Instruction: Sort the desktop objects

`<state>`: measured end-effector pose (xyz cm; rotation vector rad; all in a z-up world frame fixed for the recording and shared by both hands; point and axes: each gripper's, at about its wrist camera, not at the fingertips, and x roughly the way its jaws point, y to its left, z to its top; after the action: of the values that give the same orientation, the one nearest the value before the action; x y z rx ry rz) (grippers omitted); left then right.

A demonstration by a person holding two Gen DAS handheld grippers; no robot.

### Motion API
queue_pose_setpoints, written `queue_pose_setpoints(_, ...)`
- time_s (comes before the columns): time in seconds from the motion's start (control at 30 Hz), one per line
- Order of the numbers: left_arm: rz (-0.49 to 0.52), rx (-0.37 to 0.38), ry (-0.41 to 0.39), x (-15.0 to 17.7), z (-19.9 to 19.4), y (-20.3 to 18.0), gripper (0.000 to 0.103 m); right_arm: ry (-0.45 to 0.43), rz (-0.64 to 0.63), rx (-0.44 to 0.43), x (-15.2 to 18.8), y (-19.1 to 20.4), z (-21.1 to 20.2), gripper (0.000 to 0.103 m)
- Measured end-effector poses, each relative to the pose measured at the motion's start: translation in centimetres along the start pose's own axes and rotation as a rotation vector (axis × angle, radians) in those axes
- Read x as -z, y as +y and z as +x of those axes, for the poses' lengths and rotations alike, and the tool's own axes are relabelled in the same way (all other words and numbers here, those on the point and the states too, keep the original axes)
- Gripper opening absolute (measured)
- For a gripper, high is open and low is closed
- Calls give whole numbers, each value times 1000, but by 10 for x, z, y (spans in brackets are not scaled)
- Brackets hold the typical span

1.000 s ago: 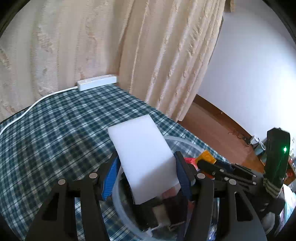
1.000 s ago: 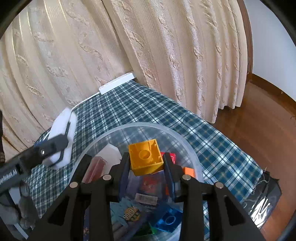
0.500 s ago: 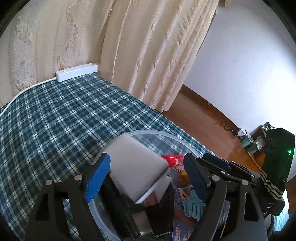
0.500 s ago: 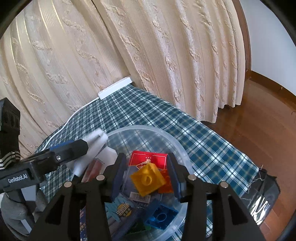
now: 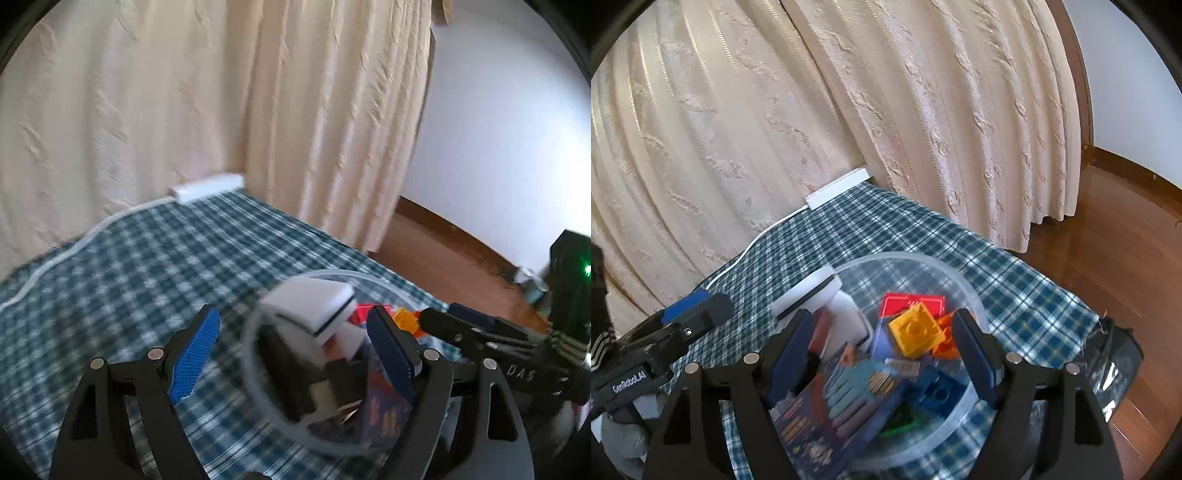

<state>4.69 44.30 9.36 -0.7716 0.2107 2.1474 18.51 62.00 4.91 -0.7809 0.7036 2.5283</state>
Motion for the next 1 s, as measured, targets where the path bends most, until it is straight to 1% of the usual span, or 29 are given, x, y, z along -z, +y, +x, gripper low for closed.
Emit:
queue_pose_setpoints(0.03,9,-44,-24,5,-12,0,85,-1,-4,3,2,3,-4,81)
queue_pose_setpoints(0.1,19,-94,-52,10,-28,-2,85,-5,-16,6,7,9,-13,82)
queue_pose_setpoints(0.2,-3,-175,-101,23,-59,-4,85,-17,-46,11,15,20,-29,82)
queue_pose_setpoints(0.37,-25,-226,-165,45,-103,-7,85,-73,-109,41,30,41,-63,84)
queue_pose_setpoints(0.43,-41,-248,-160,57,-115,-7,85,-107,-134,69,37,48,-77,86)
queue_pose_setpoints(0.5,-47,-281,-154,68,-124,-7,85,-141,-157,117,46,54,-89,89)
queue_pose_setpoints(0.57,-35,-314,-146,79,-130,-10,85,-164,-178,166,54,60,-95,99)
queue_pose_setpoints(0.6,-28,-326,-140,83,-131,-12,85,-175,-186,189,60,62,-98,101)
queue_pose_setpoints(0.67,-16,-347,-133,90,-133,-16,85,-183,-195,207,67,63,-103,102)
queue_pose_setpoints(0.73,-5,-354,-127,96,-134,-21,85,-183,-192,213,72,63,-107,102)
queue_pose_setpoints(0.9,-8,-296,-105,100,-131,-26,85,-188,-168,229,74,53,-114,102)
queue_pose_setpoints(1.0,-7,-278,-91,100,-126,-32,85,-198,-165,253,76,46,-117,102)
